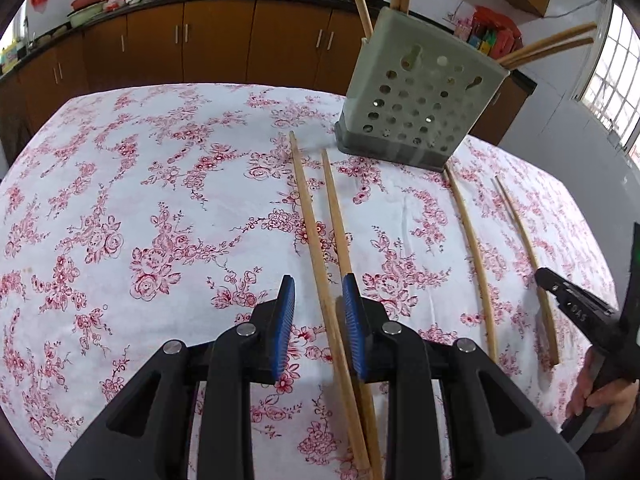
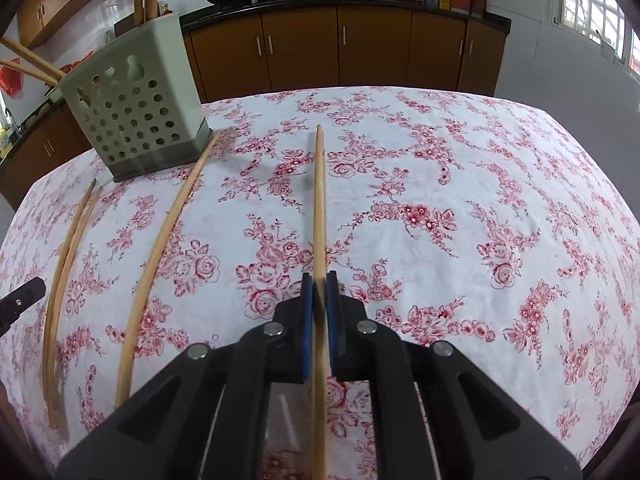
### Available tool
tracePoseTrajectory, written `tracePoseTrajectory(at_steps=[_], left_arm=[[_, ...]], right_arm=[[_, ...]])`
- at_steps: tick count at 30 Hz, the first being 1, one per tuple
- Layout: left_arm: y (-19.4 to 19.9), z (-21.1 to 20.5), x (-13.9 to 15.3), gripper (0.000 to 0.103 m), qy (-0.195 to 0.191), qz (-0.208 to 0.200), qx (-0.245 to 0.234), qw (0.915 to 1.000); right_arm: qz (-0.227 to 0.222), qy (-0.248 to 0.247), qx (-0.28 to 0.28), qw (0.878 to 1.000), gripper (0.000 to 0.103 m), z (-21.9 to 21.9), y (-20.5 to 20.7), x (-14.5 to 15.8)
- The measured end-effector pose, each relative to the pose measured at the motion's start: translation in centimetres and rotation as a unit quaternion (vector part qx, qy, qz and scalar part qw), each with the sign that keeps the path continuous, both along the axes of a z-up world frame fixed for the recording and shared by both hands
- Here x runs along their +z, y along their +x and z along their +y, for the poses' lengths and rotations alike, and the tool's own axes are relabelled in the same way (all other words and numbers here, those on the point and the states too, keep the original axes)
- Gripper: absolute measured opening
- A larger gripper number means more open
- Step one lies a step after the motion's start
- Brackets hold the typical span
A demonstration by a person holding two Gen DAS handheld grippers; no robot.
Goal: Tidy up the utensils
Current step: 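Grasp another wooden chopstick on the table with the right tool while the left tool grasps one too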
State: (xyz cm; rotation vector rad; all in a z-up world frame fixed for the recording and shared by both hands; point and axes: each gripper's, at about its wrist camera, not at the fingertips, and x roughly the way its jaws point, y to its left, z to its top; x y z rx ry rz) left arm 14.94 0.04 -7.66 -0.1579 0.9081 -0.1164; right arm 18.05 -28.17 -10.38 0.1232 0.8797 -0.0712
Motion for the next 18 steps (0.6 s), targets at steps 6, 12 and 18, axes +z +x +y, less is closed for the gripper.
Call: tracePoseTrajectory(at_steps=[6, 12, 18], left_arm=[[0.6, -0.8, -0.6, 0.018, 0.023, 0.009, 0.004, 0.9997], [1.0, -0.6, -0.7, 0.008, 0.050, 0.002, 0.018, 0.9986], [2.5, 3.8, -0.5, 0.008, 0.055, 0.011, 0.057, 0.9968]], right_arm=[[0.000, 0.000, 0.000, 1.000, 0.008, 0.0, 0.0, 0.0], [0.001, -0.013, 0.012, 1.000, 0.008, 0.6, 0.0, 0.0], [0.002, -0.008, 0.000, 1.000, 0.008, -0.3, 0.8, 0.0]])
